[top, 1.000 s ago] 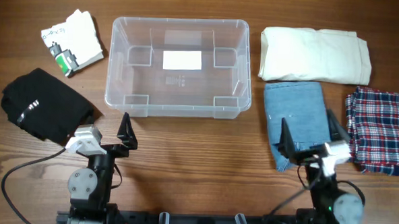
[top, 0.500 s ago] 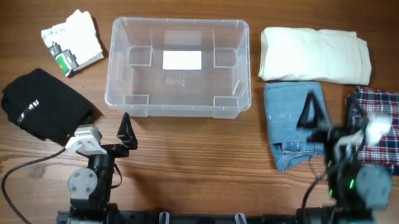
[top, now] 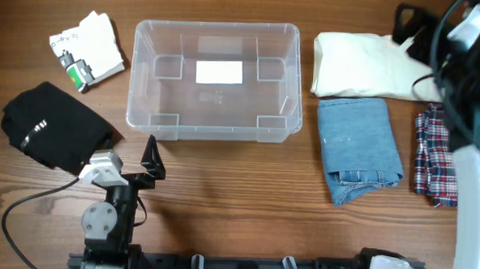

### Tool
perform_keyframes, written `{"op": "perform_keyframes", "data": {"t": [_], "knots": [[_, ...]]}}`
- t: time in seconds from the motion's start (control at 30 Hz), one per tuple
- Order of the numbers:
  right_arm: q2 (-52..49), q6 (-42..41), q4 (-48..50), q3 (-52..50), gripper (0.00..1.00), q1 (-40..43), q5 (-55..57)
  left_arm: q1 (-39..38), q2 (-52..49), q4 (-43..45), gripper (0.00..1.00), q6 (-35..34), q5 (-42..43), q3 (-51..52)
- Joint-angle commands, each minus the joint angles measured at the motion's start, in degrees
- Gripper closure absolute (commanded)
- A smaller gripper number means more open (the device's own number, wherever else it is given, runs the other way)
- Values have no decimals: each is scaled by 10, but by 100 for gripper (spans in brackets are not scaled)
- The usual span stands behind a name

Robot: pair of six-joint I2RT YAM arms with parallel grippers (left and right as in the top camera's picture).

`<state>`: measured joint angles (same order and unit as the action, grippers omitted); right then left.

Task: Pack container
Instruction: 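Move the right gripper up and over to the cream folded cloth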

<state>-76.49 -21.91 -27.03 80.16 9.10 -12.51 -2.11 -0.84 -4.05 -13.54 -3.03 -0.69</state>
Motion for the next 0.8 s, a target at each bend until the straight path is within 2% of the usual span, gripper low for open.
{"op": "perform_keyframes", "data": {"t": [0.0,0.13,0.27,0.33,0.53,0.77], "knots": [[-39,-7,-2,26,0,52,-70,4,3,2,0,14,6,3],[-61,-8,-25,26,0,88,-9,4,3,2,0,14,6,3],[-89,-9,-50,26,2,101,-4,4,3,2,0,14,6,3],[-108,-53,-67,26,8,101,19,4,3,2,0,14,6,3],[-189,-171,-96,26,7,97,65,4,3,2,0,14,6,3],[-283,-244,-112,26,5,83,74,4,3,2,0,14,6,3]]}}
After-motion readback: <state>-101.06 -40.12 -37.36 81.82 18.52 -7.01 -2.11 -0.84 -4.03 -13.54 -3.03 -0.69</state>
